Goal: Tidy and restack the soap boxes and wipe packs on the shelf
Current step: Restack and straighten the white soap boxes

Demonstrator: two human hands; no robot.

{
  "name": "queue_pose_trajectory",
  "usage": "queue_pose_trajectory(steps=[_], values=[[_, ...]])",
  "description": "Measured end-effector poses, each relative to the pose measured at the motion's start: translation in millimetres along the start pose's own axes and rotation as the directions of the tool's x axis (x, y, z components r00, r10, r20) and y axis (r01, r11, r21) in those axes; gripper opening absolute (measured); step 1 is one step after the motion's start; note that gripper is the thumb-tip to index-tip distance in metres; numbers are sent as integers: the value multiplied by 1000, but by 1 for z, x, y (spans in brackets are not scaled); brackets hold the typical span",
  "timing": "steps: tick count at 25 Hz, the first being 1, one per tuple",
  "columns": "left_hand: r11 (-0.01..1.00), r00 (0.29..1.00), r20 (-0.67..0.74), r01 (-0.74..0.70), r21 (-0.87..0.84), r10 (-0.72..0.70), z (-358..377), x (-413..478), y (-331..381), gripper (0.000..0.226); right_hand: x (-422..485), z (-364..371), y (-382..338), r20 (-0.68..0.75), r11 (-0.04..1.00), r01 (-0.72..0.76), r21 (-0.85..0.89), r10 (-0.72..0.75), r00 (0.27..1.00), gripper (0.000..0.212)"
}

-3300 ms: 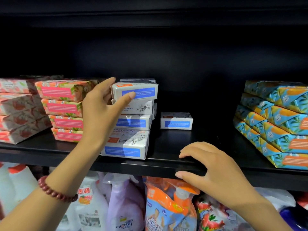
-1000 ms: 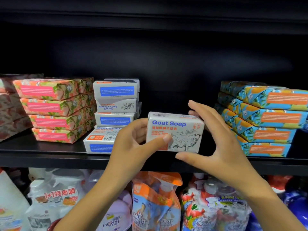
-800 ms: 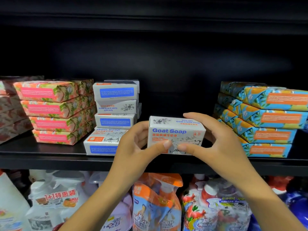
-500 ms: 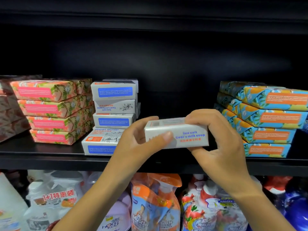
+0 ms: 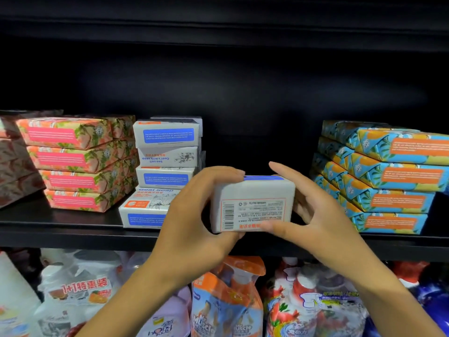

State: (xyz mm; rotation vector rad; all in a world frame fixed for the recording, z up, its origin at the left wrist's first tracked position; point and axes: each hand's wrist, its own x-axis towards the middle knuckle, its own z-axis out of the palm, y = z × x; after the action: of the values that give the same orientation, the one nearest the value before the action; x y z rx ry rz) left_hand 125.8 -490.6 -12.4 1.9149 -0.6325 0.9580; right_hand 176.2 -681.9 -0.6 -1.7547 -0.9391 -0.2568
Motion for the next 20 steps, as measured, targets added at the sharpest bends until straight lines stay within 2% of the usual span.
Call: queue_pose_trajectory(steps=[2, 3, 6, 9, 11, 13, 15, 16, 18, 20], values=[[992, 996, -34, -77, 104, 81, 5, -2, -2, 62, 1, 3, -3, -78, 996, 89, -26, -91, 993, 62], [996, 998, -49, -42, 85, 46, 6, -3, -3, 70, 1, 4, -4, -119, 986, 147, -83, -156, 981, 57], [967, 972, -20, 229, -111, -232, 5, -5, 2, 91, -2, 10, -2, -175, 878, 344, -333, -417, 892, 46], [896, 930, 38, 362, -259, -365, 7, -6, 5, 72, -3, 13, 4, -192, 821, 416, -390, -515, 836, 44], [875, 934, 63, 352, -333, -352, 8, -4, 4, 60, -2, 13, 7, -174, 827, 393, -402, -491, 854, 40], [868, 944, 75, 325, -376, -321, 6, -3, 1, 58, -2, 9, 8, -101, 854, 334, -399, -403, 909, 40], [882, 957, 91, 289, -372, -275, 6, -3, -2, 60, -3, 1, 8, 4, 900, 270, -341, -286, 958, 60], [895, 962, 97, 272, -353, -254, 7, -3, -3, 61, -4, -2, 7, 40, 919, 248, -307, -248, 968, 69], [923, 970, 88, 244, -297, -228, 10, -5, -5, 63, -4, -6, 6, 44, 924, 227, -308, -224, 974, 75], [977, 983, 12, 184, -103, -184, 15, -10, -9, 65, -4, -8, 8, 4, 905, 220, -365, -235, 972, 74]])
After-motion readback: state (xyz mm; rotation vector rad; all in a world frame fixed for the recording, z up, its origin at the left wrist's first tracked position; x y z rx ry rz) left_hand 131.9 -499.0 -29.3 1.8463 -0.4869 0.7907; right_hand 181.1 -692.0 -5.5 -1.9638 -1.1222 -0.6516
